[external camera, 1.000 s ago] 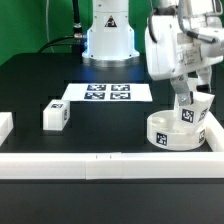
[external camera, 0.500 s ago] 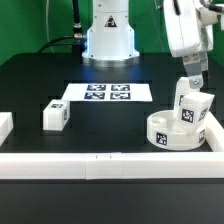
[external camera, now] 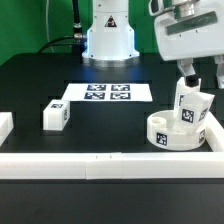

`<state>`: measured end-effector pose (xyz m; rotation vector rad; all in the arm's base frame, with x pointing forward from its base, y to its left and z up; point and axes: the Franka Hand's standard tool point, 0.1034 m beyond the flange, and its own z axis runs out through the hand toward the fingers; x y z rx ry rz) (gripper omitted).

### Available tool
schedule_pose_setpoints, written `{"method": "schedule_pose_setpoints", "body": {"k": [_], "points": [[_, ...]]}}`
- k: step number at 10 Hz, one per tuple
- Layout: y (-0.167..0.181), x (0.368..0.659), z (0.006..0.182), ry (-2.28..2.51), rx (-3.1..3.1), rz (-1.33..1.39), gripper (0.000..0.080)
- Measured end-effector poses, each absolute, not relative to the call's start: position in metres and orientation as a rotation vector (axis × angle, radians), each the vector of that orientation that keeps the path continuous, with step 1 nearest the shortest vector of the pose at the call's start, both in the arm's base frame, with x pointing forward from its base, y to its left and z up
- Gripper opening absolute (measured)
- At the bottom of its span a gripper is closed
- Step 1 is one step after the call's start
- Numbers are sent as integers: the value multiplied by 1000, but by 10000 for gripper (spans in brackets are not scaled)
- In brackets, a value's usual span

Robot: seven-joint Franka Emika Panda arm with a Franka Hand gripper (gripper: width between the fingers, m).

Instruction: Assemble stool

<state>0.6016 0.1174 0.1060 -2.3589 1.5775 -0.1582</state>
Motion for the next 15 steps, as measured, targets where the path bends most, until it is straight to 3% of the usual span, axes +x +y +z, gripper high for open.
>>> {"method": "schedule_pose_setpoints", "body": {"k": [3, 8, 11, 15], "points": [[117, 601, 105, 1347, -2511, -200, 649], [128, 610, 105, 363, -2968, -249, 649], [124, 610, 104, 84, -3012, -274, 649], [119, 607, 99, -633, -3035, -342, 649]]}}
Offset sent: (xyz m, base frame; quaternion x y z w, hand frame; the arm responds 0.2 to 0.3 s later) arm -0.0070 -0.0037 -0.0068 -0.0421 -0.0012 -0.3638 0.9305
